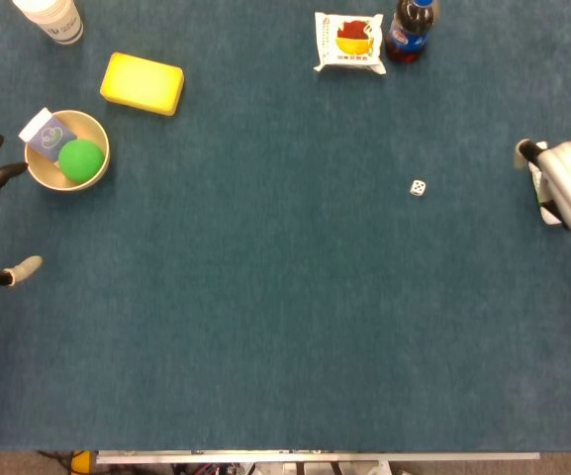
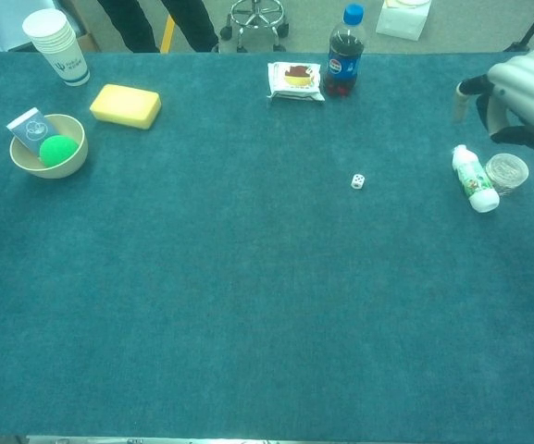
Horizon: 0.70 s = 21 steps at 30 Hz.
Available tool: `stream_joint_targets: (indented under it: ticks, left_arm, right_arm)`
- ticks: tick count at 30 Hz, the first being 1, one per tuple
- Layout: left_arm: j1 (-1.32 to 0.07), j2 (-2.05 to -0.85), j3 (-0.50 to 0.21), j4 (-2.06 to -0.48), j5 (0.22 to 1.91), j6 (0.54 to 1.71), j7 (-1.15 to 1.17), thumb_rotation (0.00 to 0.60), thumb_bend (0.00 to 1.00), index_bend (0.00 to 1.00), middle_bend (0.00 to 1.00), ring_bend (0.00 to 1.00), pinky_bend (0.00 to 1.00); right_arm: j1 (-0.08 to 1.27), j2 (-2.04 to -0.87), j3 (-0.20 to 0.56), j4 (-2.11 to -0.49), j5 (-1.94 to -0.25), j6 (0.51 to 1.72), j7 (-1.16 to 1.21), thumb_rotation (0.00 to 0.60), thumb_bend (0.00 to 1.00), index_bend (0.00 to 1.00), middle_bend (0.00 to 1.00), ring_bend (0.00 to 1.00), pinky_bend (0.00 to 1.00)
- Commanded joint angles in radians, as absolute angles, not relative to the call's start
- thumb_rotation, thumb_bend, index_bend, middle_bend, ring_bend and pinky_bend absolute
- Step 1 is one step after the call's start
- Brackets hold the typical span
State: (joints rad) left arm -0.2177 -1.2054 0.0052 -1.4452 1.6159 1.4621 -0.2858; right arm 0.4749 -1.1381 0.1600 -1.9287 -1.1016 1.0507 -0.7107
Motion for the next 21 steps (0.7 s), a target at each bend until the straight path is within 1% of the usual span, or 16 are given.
stream_joint_targets:
  ticks: [1, 9, 21]
  left_arm:
    - [-0.218, -1.206, 0.005, -1.444, 1.615, 1.460, -0.286, 0.600, 0.00, 0.15, 0.00, 0.00, 0.04]
    - [-0.215, -1.206, 0.004, -1.447, 1.619, 1.469, -0.287, 0.600, 0.00, 0.15, 0.00, 0.00, 0.04]
    - [-0.212, -1.210, 0.006, -1.433, 1.617, 1.467, -0.306, 0.600, 0.00, 0.15, 0.00, 0.00, 0.04]
  right_arm:
    - [0.538, -1.161, 0.165, -1.948, -1.001, 1.025, -0.793, 0.600, 1.00, 0.43, 1.00, 0.99, 1.00]
    - [0.617, -1.203, 0.143, -1.929, -0.901, 1.014, -0.867, 0.600, 1.00, 0.43, 1.00, 1.00, 1.00]
    - [0.733, -1.287, 0.110, -1.854, -0.786, 0.973, -0.903, 0.600, 1.00, 0.43, 1.00, 1.00, 1.00]
